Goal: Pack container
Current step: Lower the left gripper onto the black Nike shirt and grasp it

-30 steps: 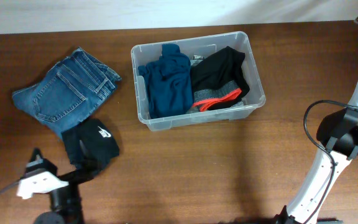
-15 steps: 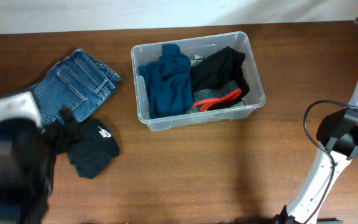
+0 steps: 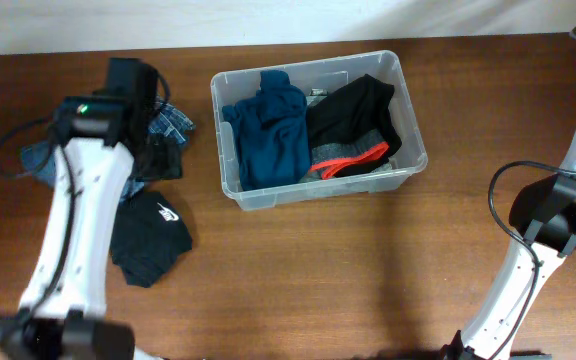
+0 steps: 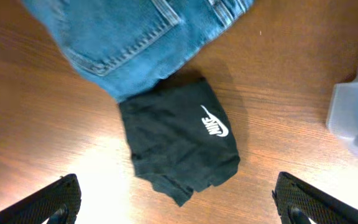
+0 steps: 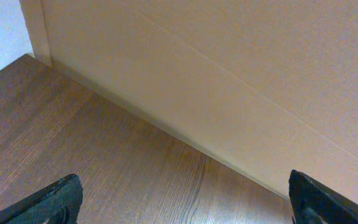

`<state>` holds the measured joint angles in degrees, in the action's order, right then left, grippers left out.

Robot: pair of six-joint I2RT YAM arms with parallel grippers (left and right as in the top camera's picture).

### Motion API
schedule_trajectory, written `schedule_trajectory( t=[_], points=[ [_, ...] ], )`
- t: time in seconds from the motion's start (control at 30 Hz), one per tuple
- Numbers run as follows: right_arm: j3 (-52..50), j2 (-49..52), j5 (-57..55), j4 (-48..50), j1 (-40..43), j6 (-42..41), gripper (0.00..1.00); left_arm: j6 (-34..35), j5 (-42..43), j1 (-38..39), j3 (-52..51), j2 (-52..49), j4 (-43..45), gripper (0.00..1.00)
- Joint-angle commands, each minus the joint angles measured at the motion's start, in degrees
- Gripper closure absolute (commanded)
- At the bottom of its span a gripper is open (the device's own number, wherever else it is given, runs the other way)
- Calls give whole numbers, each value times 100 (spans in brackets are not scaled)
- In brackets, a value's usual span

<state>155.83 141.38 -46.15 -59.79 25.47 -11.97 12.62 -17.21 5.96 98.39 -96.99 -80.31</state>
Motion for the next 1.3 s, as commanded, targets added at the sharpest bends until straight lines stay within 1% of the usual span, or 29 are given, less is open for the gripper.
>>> schedule_trajectory(
  t=[0.0, 0.1, 0.13, 0.17, 0.23, 0.33, 0.4, 0.5, 0.63, 0.8, 0.93, 1.1, 1.27],
  points=[
    [136, -76, -31, 17, 4, -31, 1, 343, 157, -90, 92, -588, 17, 1],
    [136, -76, -31, 17, 4, -31, 2, 1357, 188, -308, 92, -1064, -122, 1],
    [136, -76, -31, 17, 4, -31, 1, 1556, 321, -402, 92, -1178, -114, 1],
    [136, -76, -31, 15, 4, -31, 1, 1611, 520, -511, 90, -1283, -24, 1],
    [136, -76, -31, 17, 4, -31, 2, 1585, 841, -669, 85, -1403, 219, 0],
    [136, -76, -31, 17, 4, -31, 2, 1056, 1023, -752, 81, -1434, 623, 1],
    [136, -76, -31, 17, 4, -31, 1, 896, 1141, -752, 61, -1443, 826, 1],
    [136, -76, -31, 17, 4, -31, 2, 898, 1300, -763, -61, -1482, 1049, 0],
    [136, -76, -31, 17, 4, -31, 1, 920, 1342, -763, -387, -1556, 1069, 1],
    [136, -76, -31, 17, 4, -31, 1, 1224, 1390, -780, -929, -1556, 1027, 1],
    [136, -76, -31, 17, 4, -28, 2, 1368, 1799, -815, -1375, -1556, 1080, 1],
    [136, -76, -31, 17, 4, -31, 1, 1368, 2055, -809, -1947, -1556, 1379, 1],
    [136, -76, -31, 17, 4, -31, 2, 1408, 2090, -811, -2601, -1556, 1659, 1]
  ],
)
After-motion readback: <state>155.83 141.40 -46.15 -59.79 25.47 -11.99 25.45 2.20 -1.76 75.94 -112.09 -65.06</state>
